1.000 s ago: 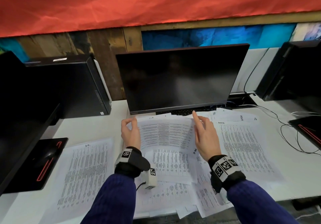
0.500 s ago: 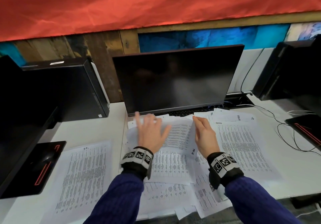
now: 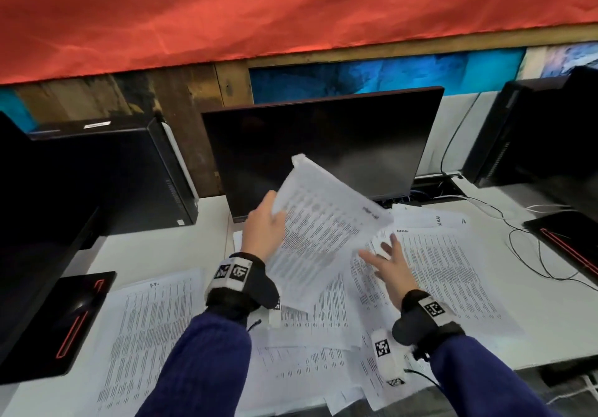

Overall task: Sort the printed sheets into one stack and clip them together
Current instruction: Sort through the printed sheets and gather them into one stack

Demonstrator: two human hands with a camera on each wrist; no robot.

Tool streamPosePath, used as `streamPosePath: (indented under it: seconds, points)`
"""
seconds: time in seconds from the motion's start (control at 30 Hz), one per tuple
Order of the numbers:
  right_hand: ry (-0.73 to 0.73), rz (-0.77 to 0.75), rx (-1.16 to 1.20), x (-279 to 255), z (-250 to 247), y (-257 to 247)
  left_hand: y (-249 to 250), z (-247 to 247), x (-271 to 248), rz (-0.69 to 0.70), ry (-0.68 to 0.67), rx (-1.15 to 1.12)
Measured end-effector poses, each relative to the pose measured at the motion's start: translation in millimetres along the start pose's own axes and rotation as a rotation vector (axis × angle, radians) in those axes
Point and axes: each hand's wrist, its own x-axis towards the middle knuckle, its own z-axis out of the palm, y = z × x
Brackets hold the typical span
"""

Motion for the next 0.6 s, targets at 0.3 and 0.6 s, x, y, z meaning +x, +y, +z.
streamPosePath:
  seconds: [0.3, 0.6]
  points:
    - [-0.203, -0.13, 0.176, -9.5, 52.6, -51.6, -26.1, 18.8, -41.2, -0.237, 0.233, -0.599]
    - [0.064, -0.516, -0.152, -14.8, 77.1, -31.2, -47.3, 52.6, -56.7, -0.383, 0.294, -0.548]
